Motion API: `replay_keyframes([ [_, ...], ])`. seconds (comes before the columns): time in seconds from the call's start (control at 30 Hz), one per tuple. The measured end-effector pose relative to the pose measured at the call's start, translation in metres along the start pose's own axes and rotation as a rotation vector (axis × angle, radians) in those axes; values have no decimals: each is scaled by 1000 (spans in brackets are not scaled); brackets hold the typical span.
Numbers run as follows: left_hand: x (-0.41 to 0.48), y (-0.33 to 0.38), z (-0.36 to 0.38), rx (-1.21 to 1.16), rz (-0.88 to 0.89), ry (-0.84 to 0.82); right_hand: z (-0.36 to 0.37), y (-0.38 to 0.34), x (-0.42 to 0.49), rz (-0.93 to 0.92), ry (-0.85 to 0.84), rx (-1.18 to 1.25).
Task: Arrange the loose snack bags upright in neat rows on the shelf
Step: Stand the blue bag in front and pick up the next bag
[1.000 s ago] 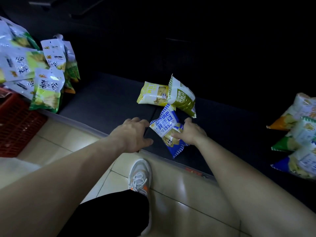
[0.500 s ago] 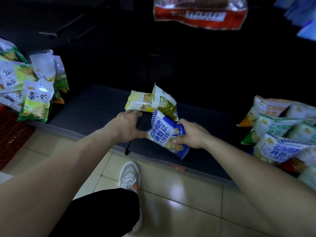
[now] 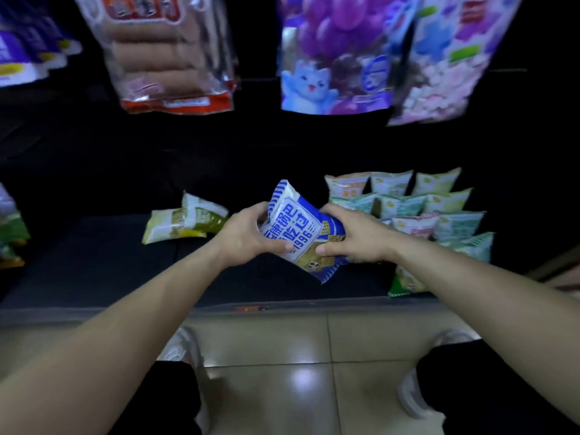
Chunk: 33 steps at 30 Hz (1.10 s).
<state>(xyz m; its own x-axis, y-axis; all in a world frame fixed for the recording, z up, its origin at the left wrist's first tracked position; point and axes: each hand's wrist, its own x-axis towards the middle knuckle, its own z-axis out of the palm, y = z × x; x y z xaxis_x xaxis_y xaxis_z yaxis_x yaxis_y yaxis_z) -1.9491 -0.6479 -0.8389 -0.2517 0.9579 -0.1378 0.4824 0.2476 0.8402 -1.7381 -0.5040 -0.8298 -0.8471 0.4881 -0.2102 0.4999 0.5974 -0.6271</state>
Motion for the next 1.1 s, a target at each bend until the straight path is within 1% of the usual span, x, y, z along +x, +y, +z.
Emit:
replay_keyframes([
  [0.07, 10, 13, 21, 114, -4, 14, -10, 23, -17, 65, 2, -31],
  [0.13, 21, 24, 43, 286, -21, 19, -22, 51, -30, 136, 31, -164],
  [0.2, 36, 30, 68, 447, -37, -4, -36, 80, -42, 231, 57, -224],
  [0.33, 72, 23, 122, 741, -43, -100, -58, 139, -62, 439, 48, -169],
  [0.47, 101, 14, 170, 888, -33, -153, -72, 176, -74, 522, 27, -105],
  [0.57, 120, 10, 197, 933, -42, -165, -76, 191, -80, 528, 41, -68],
  [0.77, 147, 1, 224, 902, -105, -247, -77, 201, -79, 520, 43, -64],
  [0.93, 161, -3, 220, 769, -138, -291, -78, 199, -75, 521, 30, -83],
  [1.03, 166, -8, 216, 754, -157, -355, -78, 197, -75, 526, 25, -85],
  [1.1, 166, -11, 218, 742, -165, -364, -77, 196, -75, 525, 20, -97],
])
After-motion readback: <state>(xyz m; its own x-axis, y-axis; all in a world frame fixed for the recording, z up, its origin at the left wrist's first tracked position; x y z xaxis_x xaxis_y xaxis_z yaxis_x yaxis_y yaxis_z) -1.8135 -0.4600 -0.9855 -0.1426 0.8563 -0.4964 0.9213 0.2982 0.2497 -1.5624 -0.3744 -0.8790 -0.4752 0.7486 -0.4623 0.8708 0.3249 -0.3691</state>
